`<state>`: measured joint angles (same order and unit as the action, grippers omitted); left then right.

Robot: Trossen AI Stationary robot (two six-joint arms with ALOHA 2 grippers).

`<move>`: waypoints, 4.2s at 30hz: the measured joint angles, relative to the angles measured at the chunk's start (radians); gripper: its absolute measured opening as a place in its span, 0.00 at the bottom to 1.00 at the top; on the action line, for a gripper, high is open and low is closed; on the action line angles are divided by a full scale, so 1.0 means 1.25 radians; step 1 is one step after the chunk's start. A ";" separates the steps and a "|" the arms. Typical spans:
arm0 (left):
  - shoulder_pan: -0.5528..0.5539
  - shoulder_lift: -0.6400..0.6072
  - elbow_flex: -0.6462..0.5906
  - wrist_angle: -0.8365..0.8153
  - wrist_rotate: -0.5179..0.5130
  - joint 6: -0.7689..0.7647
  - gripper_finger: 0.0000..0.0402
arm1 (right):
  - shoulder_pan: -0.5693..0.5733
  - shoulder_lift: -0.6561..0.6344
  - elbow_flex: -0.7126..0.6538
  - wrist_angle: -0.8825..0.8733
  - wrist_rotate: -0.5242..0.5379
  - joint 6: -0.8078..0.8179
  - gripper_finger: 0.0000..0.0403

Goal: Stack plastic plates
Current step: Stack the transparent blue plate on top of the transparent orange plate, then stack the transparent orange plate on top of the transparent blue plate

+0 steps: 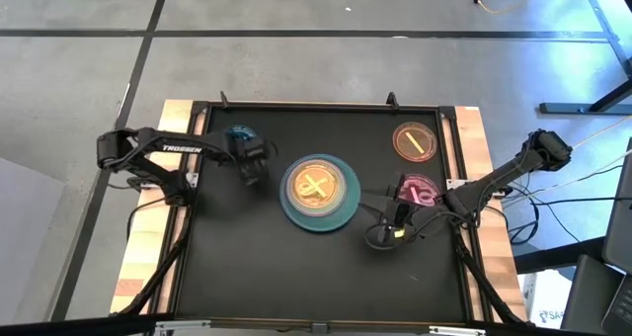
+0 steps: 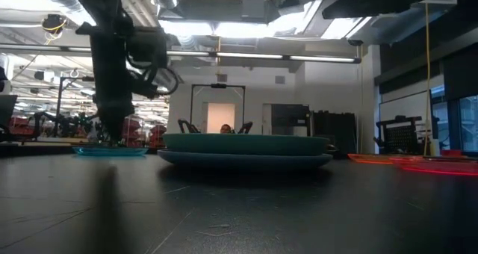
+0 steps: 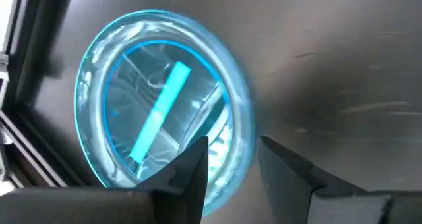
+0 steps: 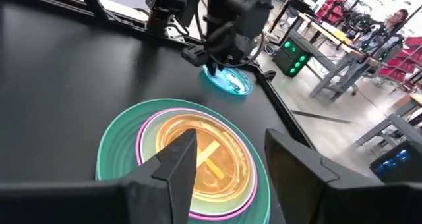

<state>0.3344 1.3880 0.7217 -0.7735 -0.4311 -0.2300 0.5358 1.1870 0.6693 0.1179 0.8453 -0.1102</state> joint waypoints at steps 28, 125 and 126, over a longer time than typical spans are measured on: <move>0.075 0.001 -0.131 0.256 0.075 0.113 0.02 | -0.048 0.000 0.000 -0.001 0.047 -0.066 0.43; -0.536 0.032 -0.098 0.941 0.059 0.126 0.28 | -0.254 -0.046 0.000 -0.515 -0.029 0.438 0.43; -0.541 0.018 -0.124 0.992 0.059 0.127 0.28 | -0.272 -0.046 0.000 -0.521 -0.037 0.436 0.43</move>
<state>-0.3414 1.4104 0.5668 0.4665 -0.3576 -0.0708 0.1956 1.1300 0.6693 -0.5334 0.7995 0.4346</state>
